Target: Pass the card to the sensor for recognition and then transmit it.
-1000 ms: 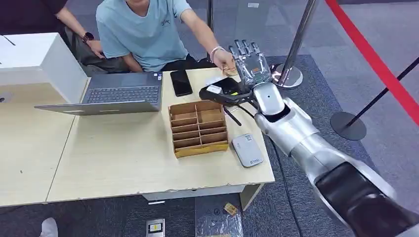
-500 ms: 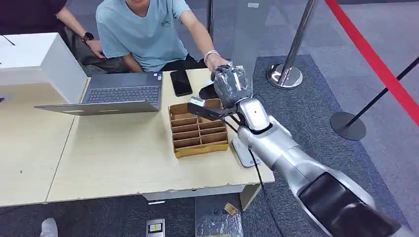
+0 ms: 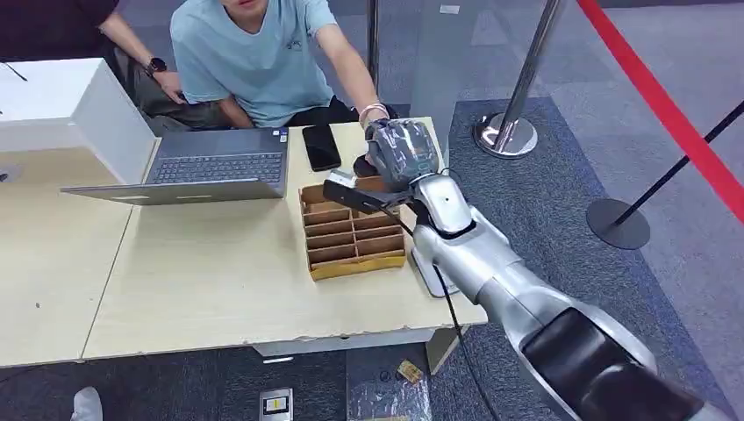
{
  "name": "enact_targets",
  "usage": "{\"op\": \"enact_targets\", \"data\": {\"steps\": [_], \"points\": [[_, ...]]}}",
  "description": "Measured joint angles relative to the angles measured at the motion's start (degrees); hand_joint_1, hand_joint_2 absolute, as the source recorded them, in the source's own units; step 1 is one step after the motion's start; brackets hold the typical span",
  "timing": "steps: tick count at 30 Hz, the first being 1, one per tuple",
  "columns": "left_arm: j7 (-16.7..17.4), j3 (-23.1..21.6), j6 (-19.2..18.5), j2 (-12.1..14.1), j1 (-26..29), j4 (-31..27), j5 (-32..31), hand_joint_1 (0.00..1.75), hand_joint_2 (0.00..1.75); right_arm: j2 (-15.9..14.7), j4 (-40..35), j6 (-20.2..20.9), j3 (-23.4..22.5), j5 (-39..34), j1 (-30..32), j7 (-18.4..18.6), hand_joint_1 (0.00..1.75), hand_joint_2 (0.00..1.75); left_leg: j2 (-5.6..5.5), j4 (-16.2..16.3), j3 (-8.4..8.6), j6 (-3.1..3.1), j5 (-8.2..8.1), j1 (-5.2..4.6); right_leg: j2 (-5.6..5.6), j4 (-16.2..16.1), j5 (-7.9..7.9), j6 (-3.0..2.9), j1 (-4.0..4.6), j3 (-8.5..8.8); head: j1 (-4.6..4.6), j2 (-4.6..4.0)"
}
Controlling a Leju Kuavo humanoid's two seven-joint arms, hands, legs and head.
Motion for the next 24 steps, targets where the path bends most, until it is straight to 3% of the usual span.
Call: {"op": "enact_targets", "data": {"steps": [24], "points": [[-0.02,0.00,0.00,0.00,0.04,0.02,-0.07,0.00,1.75,-0.17,-1.27,-0.55,-1.20,-0.92,0.67,-0.07,1.75,1.75,0.02,0.00,0.01,0.00,0.00,0.00,0.01,0.00,0.00,0.00,0.00,0.00,0.00,0.00]]}}
